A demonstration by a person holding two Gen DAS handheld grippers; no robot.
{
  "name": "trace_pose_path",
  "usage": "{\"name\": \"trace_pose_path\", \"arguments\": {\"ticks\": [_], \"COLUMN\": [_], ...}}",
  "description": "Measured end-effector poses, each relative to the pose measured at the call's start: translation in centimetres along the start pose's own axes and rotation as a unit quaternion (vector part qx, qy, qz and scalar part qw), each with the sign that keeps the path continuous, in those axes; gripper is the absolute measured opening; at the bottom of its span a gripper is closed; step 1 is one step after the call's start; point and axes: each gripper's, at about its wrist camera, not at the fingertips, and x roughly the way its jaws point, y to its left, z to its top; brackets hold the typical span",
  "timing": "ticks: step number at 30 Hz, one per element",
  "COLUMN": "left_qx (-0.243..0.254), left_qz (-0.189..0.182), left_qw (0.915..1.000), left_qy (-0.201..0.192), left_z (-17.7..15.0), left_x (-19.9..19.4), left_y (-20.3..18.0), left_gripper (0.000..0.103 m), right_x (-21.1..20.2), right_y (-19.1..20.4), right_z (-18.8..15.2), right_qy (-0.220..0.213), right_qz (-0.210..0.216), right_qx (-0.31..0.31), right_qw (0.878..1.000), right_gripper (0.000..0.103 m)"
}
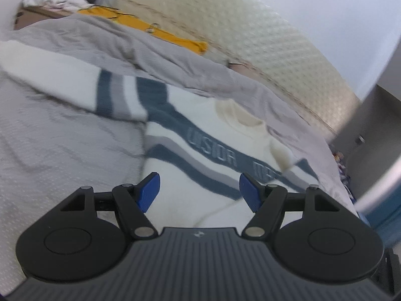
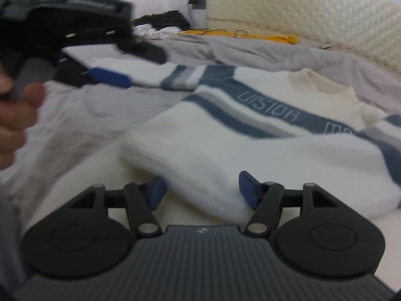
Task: Fold large clothes
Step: 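Move the left tool over the folded side while the right tool withdraws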
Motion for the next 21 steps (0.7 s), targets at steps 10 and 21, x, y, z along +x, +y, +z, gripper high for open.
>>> {"name": "trace_pose_path", "arguments": {"ticks": [10, 21], "left_qx": [0.12, 0.165], "left_qz": [0.021, 0.082], "left_qw": [0.9921, 0.9776], "left_qy": [0.03, 0.101], "left_z": [-3.2, -6.1], "left_x": [0.2, 4.2], "left_y": [-5.4, -6.4], "left_gripper": [0.073, 0.057], "right_x": [-5.0, -3.3], "right_y": [-3.9, -6.5], "right_z": [-0.9, -0.6], "right_qy": [-0.027, -0.066], "right_qz": [-0.074, -0.147], "right_qx": [0.156, 0.2], "right_qw": [0.985, 0.966], "right_gripper": [0.065, 0.052]}}
